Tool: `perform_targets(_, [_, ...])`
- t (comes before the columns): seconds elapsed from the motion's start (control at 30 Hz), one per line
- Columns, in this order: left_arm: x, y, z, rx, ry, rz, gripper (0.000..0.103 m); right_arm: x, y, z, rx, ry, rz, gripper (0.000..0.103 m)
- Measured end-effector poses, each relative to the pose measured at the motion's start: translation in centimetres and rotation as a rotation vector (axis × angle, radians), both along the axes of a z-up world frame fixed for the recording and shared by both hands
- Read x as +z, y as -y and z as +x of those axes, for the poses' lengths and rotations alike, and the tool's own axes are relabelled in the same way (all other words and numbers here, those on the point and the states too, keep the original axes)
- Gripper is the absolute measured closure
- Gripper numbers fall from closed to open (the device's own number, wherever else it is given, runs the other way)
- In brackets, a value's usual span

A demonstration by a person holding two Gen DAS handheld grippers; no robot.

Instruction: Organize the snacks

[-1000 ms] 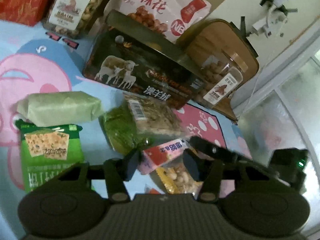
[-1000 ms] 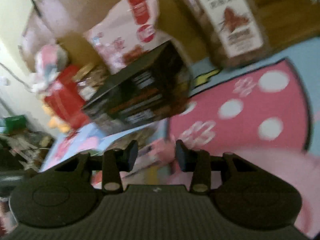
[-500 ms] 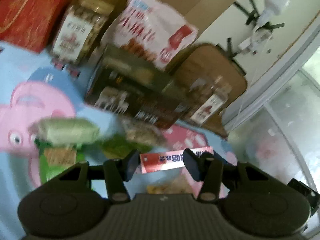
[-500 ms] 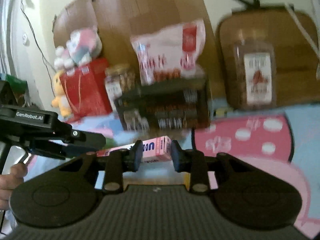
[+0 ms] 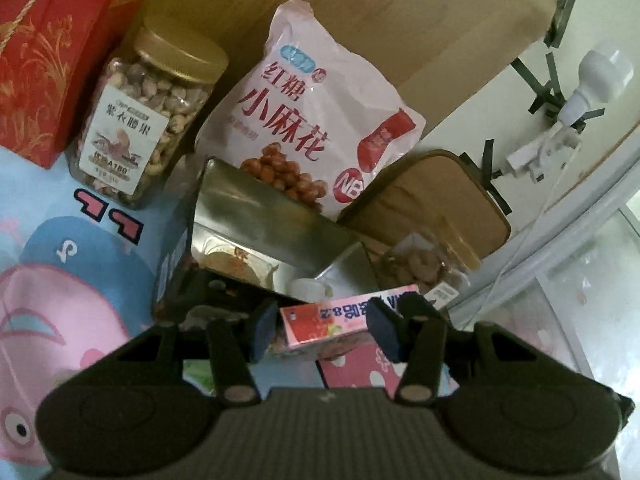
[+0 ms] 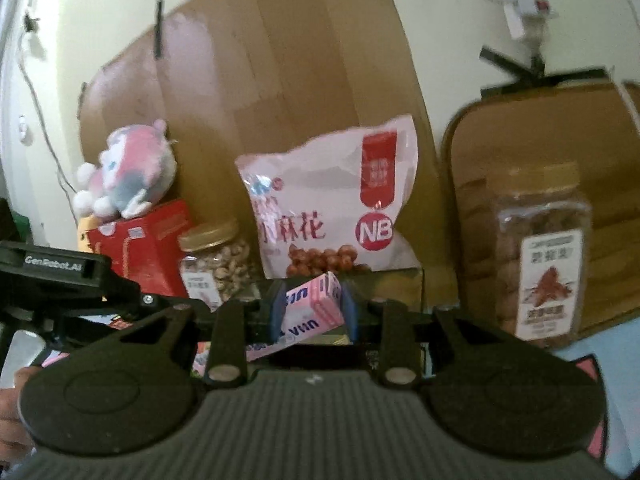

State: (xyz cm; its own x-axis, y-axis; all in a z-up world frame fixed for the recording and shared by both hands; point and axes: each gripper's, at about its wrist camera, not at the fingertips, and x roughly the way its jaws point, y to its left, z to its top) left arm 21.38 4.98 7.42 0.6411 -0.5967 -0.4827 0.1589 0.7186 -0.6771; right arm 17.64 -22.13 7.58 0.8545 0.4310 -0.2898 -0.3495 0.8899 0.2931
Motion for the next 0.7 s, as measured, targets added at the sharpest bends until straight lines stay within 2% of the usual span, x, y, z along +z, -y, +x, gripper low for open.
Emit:
perform_targets(0.1, [-0.2,0.3,-1.1,-0.025,-0.006,-0.007,0.054,-0.3,0.3,-0.1,0.002,-0.012,0.009,0.07])
perform_targets(0.23, [-1.0,0.6,-5.1,-0.074,0.015,-0.012,0.049,-0.5,1.8,-3.4,0.013,-0.01,0.035,0.07])
perform_targets(0.37, [-2.9,0.5,-7.5,-0.095,-0.068,-0.017,0.049,-2.7,3.0,-7.3,0.044,-0.091,0.054,0.071])
perform_targets(0.43, [-2.9,0.3,-8.7,-0.091,-0.076,-0.027,0.04,-3.6,3.1,-8.5,0.054,-0.136,0.064,0.071])
perform_targets(0.53, [-2.1,0.1,-10.8,-0.087,-0.043,-0.009,0.029,-4.0,3.1,-10.3,0.079,-0.165,0.099,0.071])
perform_targets(0.63, [-2.3,0.0,-12.8,-0.081,-0.04,0.029,0.029,-4.1,2.5,-11.8,0.13,-0.193,0.085,0.071])
perform_targets(0.7, [-3.2,-0.4,-13.9,-0.089,-0.071,0.015,0.029,-4.6,2.1,-12.9,0.162,-0.222,0.05,0.071])
